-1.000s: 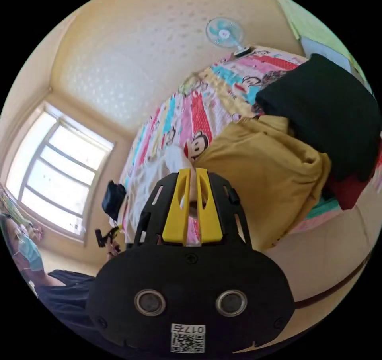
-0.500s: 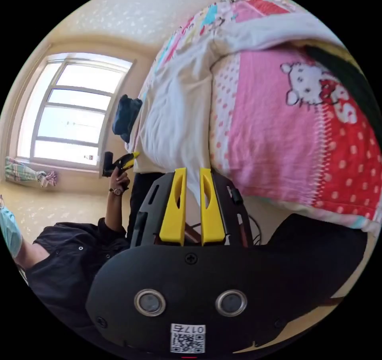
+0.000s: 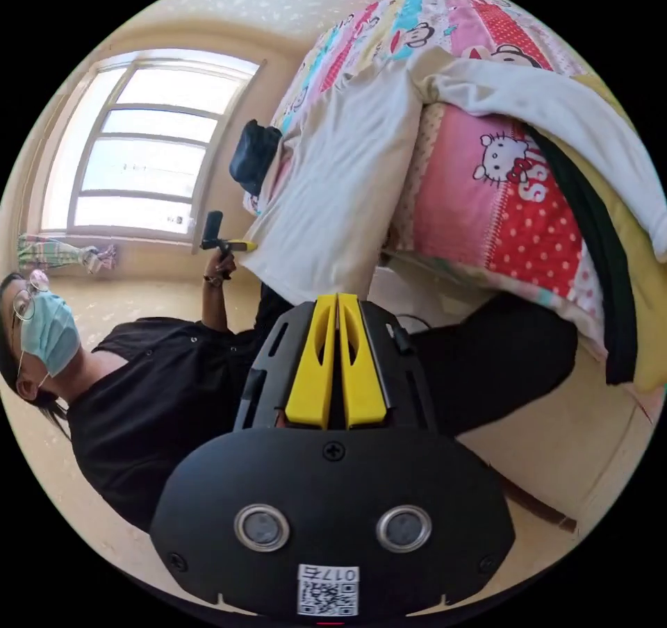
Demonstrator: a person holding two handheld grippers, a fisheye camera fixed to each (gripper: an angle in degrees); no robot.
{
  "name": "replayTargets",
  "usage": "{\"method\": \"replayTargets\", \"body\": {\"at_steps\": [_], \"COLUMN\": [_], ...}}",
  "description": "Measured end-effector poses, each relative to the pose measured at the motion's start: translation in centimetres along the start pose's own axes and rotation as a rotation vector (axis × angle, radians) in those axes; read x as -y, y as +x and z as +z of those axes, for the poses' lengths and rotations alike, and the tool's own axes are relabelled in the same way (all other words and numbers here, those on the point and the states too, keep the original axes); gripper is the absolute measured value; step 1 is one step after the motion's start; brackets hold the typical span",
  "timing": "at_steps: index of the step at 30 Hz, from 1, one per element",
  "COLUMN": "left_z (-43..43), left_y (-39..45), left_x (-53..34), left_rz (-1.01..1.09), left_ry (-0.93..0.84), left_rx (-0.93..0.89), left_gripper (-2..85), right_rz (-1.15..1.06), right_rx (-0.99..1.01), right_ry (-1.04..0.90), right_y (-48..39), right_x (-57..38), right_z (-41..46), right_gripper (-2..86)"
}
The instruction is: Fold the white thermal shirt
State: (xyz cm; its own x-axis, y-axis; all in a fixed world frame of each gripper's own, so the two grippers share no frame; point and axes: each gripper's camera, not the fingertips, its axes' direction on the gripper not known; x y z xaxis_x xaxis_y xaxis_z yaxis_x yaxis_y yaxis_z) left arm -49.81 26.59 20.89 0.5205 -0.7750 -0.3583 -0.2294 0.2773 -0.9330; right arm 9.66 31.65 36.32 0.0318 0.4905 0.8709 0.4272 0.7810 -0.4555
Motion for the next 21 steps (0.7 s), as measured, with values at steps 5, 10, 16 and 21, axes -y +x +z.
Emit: {"method": "replayTargets", "body": {"at_steps": [5,10,16,21], "left_z": [-1.8,-4.2,-0.2,3.2], "left_y": [-1.9,1.4,5.3,7.1], "left_x": [-1.9,-0.7,5.0,9.5], "left_rz": [-0.191,-0.078,0.039,0.082], "left_ry": [0.142,0.379,0.412,0.360], "left_rx": [0.206,0.123,0.029,-0.044], "left_gripper": [8.0,6.5,5.8,5.0], "right_rz": [0.167,0.168,0.475,0.470], "right_rx": [-0.048,0.226,0.119,0.216], "right_ry": [0.205,0.780,1.048,1.203], "right_y": [3.7,6.6,9.4,9.8], "right_x": [-2.8,-8.3,-11.8,-12.8], "right_z": [0.0,-5.3,-5.0,-2.4], "right_gripper": [0.9,3.8,16.0,12.2]}}
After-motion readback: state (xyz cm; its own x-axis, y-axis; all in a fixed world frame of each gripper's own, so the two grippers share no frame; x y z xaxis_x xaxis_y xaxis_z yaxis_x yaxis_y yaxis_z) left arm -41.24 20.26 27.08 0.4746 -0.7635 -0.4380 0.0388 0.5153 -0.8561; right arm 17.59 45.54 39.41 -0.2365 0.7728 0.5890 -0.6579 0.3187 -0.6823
